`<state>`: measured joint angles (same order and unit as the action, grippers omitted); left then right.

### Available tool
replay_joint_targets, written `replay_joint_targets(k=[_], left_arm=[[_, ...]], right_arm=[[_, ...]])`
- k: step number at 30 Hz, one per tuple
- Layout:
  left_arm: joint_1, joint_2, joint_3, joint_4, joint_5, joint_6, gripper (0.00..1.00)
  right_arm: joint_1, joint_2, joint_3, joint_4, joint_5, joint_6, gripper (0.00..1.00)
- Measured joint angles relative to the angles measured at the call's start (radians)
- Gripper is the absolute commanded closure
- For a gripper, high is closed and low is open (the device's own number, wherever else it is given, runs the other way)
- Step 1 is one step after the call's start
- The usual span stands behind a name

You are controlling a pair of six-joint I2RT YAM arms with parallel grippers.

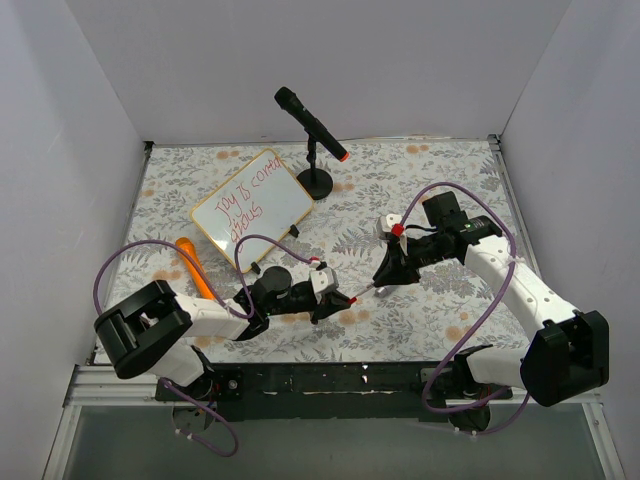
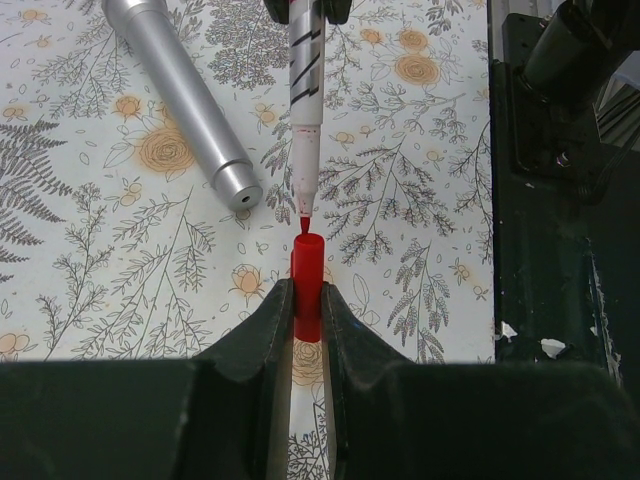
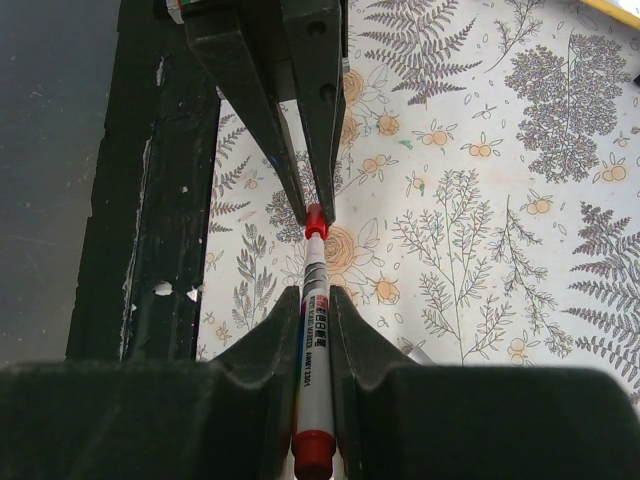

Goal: Write a sentence on the whiteboard
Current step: Insert the whiteboard marker into the whiteboard marker.

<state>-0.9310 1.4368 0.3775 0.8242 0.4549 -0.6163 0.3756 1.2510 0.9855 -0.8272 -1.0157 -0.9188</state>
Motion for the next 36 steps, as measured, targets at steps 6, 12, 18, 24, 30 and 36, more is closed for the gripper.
replay_joint_targets(k=[6,12,18,24,30,36], left_arm=[[0.000,0.011,0.003,0.000,-0.004,-0.009,1.00],[0.001,0.011,0.004,0.000,-0.012,-0.016,1.00],[0.003,0.011,0.004,0.000,-0.018,-0.021,1.00],[0.006,0.011,0.004,0.003,-0.019,-0.027,1.00],[0.006,0.013,0.005,0.015,-0.020,-0.034,1.00],[0.006,0.013,0.005,0.016,-0.020,-0.036,1.00]], right_arm=[[0.002,0.000,0.000,0.000,0.000,0.000,0.99],[0.006,0.000,0.000,0.000,0.001,0.000,0.99],[0.006,0.000,0.000,0.003,0.013,0.009,0.99],[0.006,0.000,0.000,0.019,0.023,0.027,0.99],[0.007,0.002,-0.002,0.020,0.023,0.030,0.99],[0.013,0.011,-0.002,0.021,0.023,0.031,0.99]])
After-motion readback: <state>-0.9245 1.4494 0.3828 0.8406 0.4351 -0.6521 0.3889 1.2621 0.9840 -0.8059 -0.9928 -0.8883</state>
